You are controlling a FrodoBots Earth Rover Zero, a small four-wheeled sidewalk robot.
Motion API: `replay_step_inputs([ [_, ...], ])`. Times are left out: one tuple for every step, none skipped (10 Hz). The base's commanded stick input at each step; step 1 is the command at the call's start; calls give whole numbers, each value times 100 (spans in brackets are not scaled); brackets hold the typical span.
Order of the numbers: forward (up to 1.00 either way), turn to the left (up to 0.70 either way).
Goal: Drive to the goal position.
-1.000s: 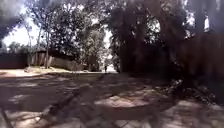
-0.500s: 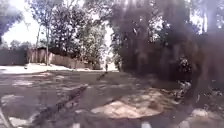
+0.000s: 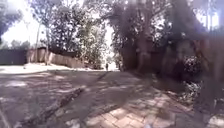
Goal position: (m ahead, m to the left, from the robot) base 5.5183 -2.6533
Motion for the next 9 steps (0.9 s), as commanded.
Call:
replay_step_inputs([
  [70, -25],
  [70, -8],
  [70, 0],
  [70, 0],
  [70, 0],
  [70, 0],
  [70, 0],
  [70, 0],
  [70, 0],
])
